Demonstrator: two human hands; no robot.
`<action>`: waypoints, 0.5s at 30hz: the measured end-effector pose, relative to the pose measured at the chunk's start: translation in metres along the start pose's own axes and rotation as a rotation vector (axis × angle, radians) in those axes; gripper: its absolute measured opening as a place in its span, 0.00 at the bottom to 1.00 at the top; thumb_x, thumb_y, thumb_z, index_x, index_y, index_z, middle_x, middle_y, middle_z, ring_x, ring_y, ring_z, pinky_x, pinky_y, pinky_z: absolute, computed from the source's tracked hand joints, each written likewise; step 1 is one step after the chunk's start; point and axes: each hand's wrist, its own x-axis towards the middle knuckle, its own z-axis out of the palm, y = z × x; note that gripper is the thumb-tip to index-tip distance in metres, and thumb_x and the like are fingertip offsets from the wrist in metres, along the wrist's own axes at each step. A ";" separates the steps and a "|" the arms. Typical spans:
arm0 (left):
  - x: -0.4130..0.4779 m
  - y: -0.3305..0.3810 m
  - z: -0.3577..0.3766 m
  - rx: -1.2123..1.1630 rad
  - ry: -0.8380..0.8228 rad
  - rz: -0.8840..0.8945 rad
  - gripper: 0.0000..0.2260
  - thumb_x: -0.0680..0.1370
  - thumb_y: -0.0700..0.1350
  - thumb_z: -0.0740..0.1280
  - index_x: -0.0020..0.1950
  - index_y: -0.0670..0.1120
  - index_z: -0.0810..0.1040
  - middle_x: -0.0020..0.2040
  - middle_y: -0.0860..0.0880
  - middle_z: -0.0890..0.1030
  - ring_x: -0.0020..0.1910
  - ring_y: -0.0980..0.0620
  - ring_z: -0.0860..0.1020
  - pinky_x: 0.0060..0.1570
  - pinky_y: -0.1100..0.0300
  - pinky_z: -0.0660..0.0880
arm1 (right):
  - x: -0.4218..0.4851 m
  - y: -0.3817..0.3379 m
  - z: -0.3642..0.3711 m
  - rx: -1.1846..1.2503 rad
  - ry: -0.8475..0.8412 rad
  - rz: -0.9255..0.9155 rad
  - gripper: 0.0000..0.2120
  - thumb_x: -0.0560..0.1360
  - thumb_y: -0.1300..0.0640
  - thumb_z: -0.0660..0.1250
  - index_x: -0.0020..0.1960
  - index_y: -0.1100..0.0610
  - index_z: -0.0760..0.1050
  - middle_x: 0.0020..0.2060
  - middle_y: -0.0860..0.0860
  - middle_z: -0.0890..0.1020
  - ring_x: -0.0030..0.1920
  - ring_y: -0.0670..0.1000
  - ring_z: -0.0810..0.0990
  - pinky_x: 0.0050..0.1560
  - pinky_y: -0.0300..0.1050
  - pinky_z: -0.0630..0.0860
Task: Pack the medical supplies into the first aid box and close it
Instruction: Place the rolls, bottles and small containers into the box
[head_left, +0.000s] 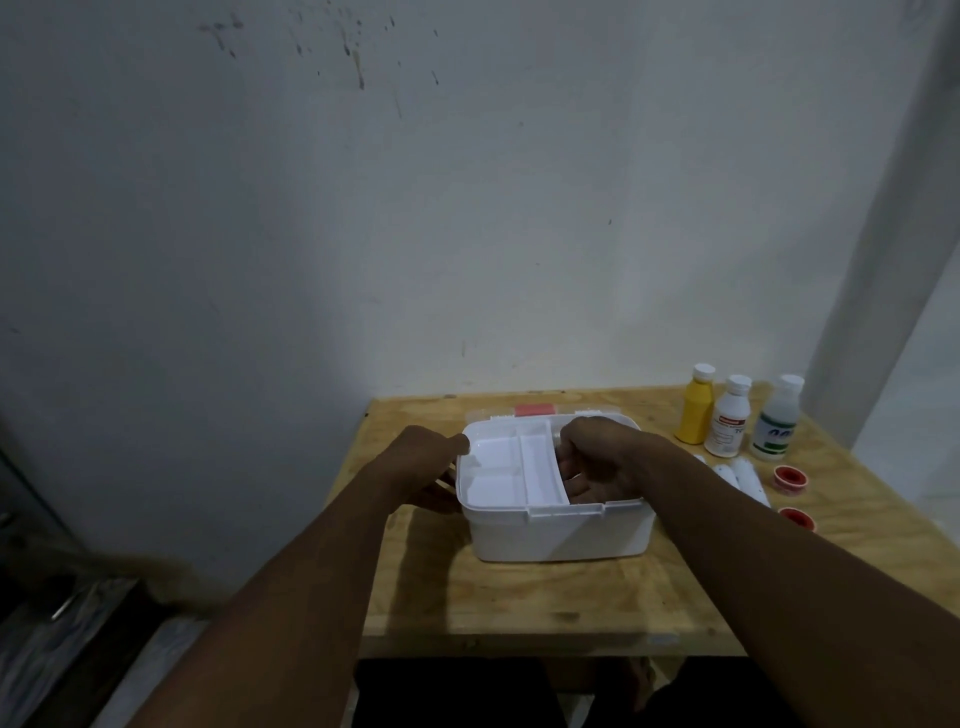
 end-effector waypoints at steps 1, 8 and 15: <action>0.000 0.000 0.000 0.004 0.003 0.004 0.13 0.80 0.48 0.66 0.55 0.38 0.79 0.49 0.38 0.83 0.39 0.40 0.86 0.34 0.54 0.84 | -0.001 0.000 0.001 0.015 -0.032 -0.001 0.15 0.75 0.66 0.50 0.40 0.64 0.76 0.26 0.57 0.80 0.24 0.55 0.80 0.25 0.43 0.78; 0.001 -0.004 0.007 0.063 0.144 0.096 0.14 0.80 0.47 0.67 0.46 0.35 0.80 0.44 0.39 0.84 0.35 0.39 0.86 0.33 0.50 0.85 | -0.013 -0.004 0.003 -0.077 0.126 -0.139 0.11 0.77 0.64 0.56 0.43 0.65 0.76 0.31 0.58 0.82 0.30 0.56 0.82 0.35 0.49 0.83; 0.002 -0.008 0.024 0.139 0.370 0.212 0.16 0.79 0.47 0.67 0.41 0.35 0.81 0.44 0.33 0.84 0.30 0.41 0.84 0.32 0.44 0.84 | -0.021 -0.006 -0.050 -0.592 0.894 -0.725 0.07 0.72 0.55 0.65 0.44 0.57 0.79 0.43 0.52 0.81 0.45 0.54 0.79 0.47 0.46 0.74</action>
